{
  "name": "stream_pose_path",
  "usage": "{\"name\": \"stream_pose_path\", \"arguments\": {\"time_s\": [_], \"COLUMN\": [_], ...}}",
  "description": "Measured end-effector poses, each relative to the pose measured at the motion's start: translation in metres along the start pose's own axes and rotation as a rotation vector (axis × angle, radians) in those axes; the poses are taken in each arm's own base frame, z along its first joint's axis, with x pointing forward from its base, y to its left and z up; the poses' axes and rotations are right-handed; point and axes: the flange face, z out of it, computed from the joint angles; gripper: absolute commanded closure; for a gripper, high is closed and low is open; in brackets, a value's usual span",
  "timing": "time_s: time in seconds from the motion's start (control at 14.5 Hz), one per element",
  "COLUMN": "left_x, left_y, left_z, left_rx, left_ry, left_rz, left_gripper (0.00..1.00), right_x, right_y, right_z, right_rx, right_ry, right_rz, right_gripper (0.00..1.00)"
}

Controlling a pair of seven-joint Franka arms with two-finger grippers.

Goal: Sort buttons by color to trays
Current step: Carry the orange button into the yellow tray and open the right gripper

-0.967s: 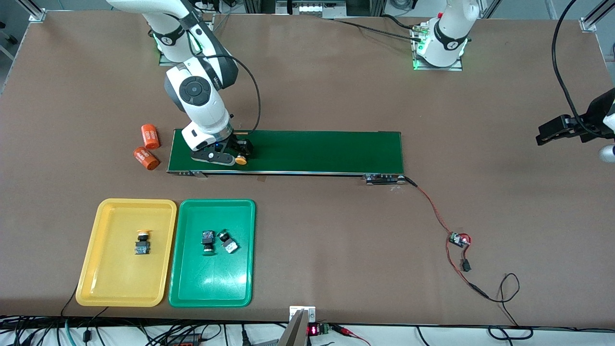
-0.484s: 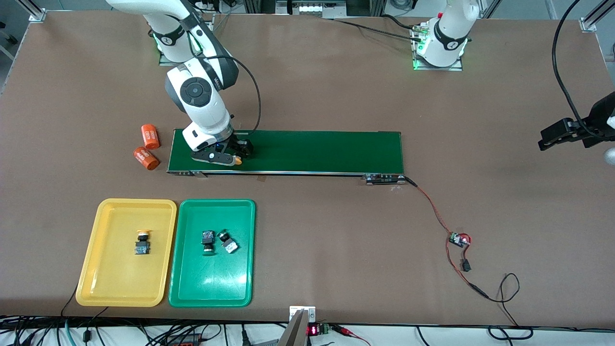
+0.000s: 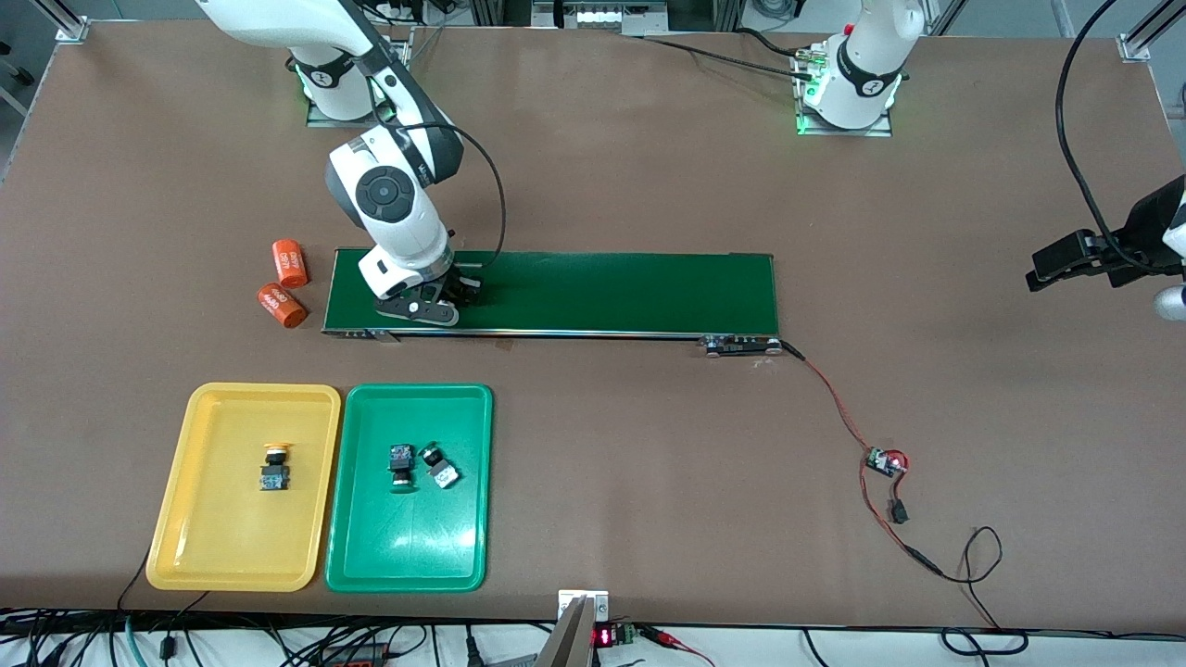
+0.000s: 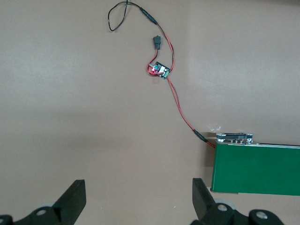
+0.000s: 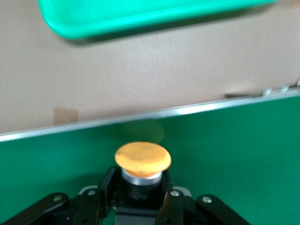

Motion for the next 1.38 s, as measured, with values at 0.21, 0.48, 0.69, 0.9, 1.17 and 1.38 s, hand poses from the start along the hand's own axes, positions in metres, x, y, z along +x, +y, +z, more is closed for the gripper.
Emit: {"name": "stream_pose_path", "arguments": {"time_s": [0.21,0.48,0.69,0.9,1.17,1.38], "left_x": [0.000,-0.001,-0.001,-0.001,-0.001,-0.001], "left_y": [0.003,0.006,0.006,0.006,0.006,0.006], "left_z": [0.000,-0.001,-0.001,-0.001,-0.001,-0.001], "left_rx": [0.000,-0.001,-0.001,-0.001,-0.001,-0.001], "left_ry": [0.000,0.001,0.002,0.002,-0.002,-0.002], "left_rz": [0.006,0.010,0.011,0.011,0.011,0.012], "left_gripper": [0.00,0.00,0.00,0.00,0.00,0.00], "right_x": [0.058,0.155,0.215,0.249,0.264,0.268], "right_y": [0.009,0.092,0.170,0.201,0.202,0.203], "right_z": [-0.076,-0.158,-0.108,-0.027,0.016,0.012], "right_rx": [-0.038,-0.019,0.001,0.046,0.074,0.075], "right_ry": [0.014,0.095,0.117,0.180,0.214,0.223], "right_rz": [-0.030,-0.083,-0.108,-0.123,-0.120,-0.117], "right_gripper": [0.86,0.86,0.86,0.86,0.78,0.45]}}
